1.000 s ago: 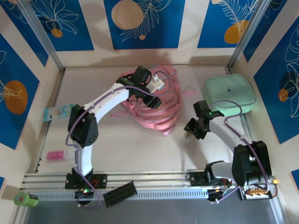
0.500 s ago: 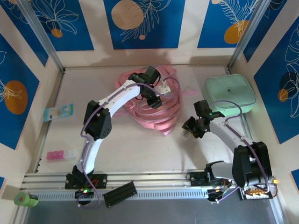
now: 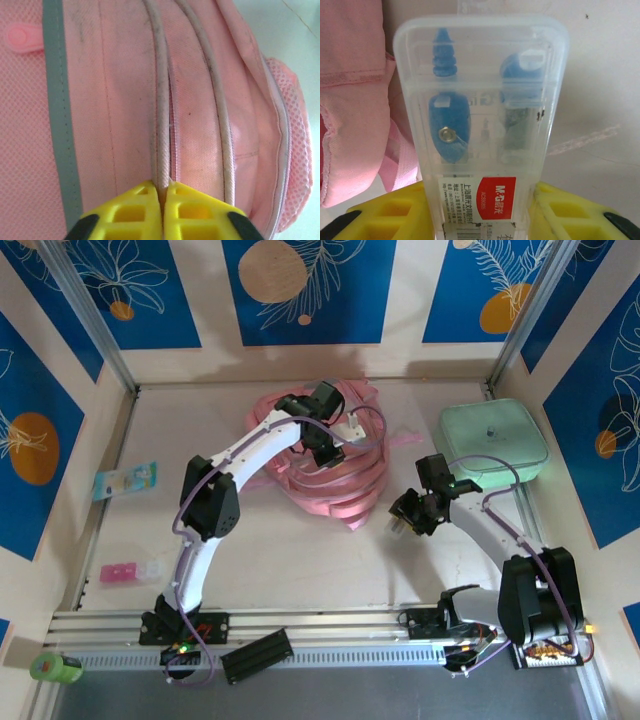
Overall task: Pack the student bag
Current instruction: Open the student bag at the top-center of the table.
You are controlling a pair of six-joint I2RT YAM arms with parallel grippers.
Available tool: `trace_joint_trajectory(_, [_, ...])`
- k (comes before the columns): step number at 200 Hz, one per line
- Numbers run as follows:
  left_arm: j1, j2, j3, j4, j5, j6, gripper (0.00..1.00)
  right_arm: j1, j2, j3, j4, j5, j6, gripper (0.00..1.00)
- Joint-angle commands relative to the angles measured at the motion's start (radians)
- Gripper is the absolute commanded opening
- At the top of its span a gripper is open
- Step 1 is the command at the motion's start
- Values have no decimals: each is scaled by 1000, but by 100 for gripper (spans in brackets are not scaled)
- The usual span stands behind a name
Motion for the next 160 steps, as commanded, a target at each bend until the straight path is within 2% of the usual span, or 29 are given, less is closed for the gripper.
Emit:
trace_joint_trajectory(1, [5,-10,43,-33,28,-7,0,-2,-18,25,10,-33,3,42])
trace_joint_trajectory(46, [7,-99,47,-16,117,-60,0,2,-47,57,37,-69,-11,43])
trace_joint_trajectory(96, [6,-215,38,134,188,-270,0,-4,-86,117,169,-189,24,43])
trace_joint_trajectory(126, [6,-238,40,234,164,-406,0,4,-15,190,295,-273,76,43])
trace_joint_trajectory(160, [7,-232,48,291,199,-499,0,25,125,309,352,-335,149,43])
